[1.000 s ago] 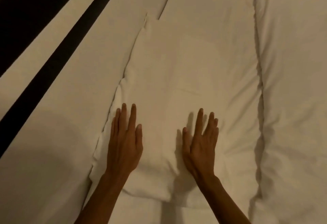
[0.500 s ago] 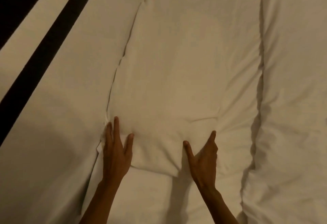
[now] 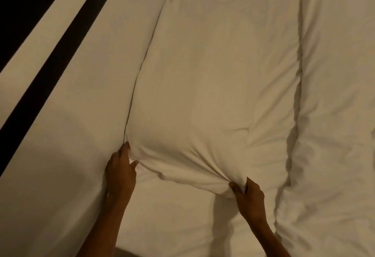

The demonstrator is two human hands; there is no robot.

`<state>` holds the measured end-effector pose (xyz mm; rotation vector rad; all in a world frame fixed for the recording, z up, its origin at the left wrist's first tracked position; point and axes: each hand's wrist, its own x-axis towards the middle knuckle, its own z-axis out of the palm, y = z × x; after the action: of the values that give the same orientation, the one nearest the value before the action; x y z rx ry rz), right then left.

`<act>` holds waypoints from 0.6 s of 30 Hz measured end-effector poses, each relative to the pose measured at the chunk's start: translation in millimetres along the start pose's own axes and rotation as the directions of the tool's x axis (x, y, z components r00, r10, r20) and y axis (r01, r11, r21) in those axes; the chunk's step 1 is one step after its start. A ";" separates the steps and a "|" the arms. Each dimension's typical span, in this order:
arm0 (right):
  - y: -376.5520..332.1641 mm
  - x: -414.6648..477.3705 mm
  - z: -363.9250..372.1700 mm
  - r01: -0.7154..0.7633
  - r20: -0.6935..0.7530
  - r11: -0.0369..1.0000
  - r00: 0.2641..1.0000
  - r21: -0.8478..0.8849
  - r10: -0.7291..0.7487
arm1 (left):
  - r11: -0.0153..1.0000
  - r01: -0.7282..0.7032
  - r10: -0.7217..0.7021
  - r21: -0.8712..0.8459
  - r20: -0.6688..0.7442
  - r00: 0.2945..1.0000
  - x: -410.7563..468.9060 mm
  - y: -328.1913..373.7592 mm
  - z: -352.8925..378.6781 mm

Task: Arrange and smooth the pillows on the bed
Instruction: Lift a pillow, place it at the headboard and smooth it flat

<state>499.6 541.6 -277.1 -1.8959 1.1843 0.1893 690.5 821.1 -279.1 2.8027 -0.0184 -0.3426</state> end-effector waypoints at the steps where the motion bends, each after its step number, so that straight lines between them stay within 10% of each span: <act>1: -0.3 0.5 -2.8 -0.002 -0.010 1.000 1.000 -0.005 0.001 | 0.999 -0.020 0.020 0.040 -0.023 1.000 -1.0 2.8 -5.7; 13: 2.1 -18.7 -22.0 0.042 0.055 0.963 0.998 -0.267 -0.029 | 0.943 -0.020 0.063 0.333 -0.119 0.991 -14.1 5.3 -32.3; 18: 4.5 -28.4 -10.4 0.055 -0.057 0.959 0.996 -0.278 -0.073 | 0.991 0.130 -0.123 0.041 -0.137 0.983 -24.1 33.0 -28.0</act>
<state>477.8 551.9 -258.4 -2.1964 1.1874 0.2700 674.5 799.6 -237.4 2.8775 0.1845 -0.1837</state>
